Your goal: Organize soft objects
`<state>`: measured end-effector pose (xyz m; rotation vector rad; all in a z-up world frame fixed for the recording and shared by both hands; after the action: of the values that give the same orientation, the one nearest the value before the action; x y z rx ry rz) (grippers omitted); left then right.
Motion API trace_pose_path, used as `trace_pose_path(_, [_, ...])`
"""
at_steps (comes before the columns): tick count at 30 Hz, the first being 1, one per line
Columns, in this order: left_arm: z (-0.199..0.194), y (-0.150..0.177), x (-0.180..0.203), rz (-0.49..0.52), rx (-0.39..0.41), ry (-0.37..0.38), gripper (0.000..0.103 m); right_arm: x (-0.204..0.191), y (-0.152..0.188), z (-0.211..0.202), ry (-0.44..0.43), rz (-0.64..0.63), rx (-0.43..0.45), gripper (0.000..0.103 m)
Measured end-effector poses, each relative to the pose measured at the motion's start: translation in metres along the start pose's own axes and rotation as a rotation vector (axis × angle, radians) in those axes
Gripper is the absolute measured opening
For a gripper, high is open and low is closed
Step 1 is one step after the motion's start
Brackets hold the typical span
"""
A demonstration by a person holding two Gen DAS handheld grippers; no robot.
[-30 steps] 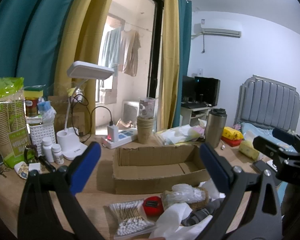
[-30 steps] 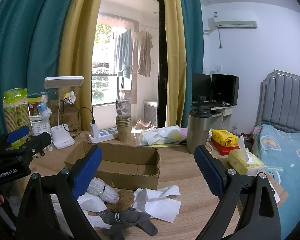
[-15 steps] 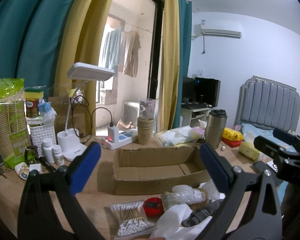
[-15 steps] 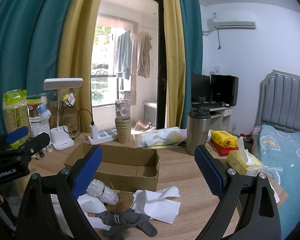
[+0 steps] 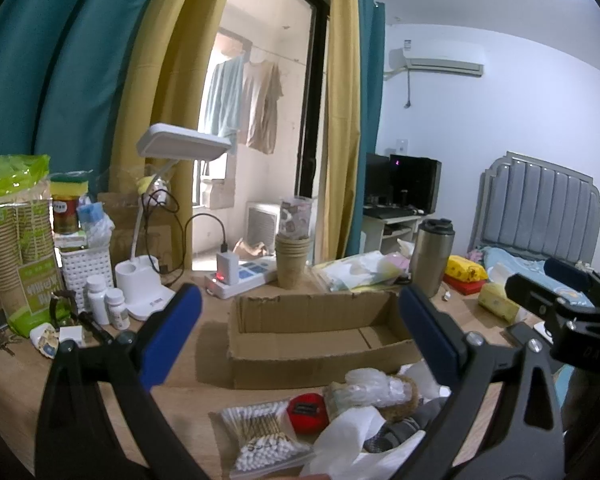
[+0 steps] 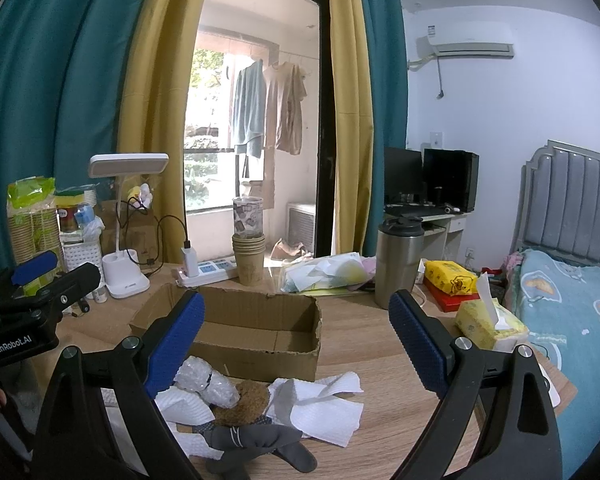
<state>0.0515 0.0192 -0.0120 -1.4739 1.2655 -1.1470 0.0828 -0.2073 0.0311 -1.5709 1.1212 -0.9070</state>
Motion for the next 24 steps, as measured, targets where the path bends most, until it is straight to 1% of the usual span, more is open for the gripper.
trace_pose_path(10, [-0.001,0.002,-0.002,-0.003,-0.005,-0.006,0.100,0.000,0.000,0.000,0.002,0.001,0.000,0.095])
trace_pose_path(14, [0.002,0.007,-0.005,-0.010,-0.023,-0.013,0.100,-0.003,0.004,0.005,0.006,0.000,-0.007,0.095])
trace_pose_path(19, [0.016,0.019,-0.009,-0.003,-0.090,-0.037,0.100,0.004,0.010,0.013,0.016,0.008,-0.027,0.095])
trace_pose_path(24, [0.032,0.036,-0.021,-0.019,-0.172,-0.066,0.100,0.014,0.023,0.028,0.025,0.027,-0.074,0.095])
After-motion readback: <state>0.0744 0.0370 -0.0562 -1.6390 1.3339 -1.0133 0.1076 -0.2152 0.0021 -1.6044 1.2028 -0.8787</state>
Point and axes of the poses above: each gripper's, at about its wrist camera, not at the fingertips, and z roughly the way its jaws point, x to its right, y to its underside, the point moved 5 cm from there along z, roughly the way its jaws point
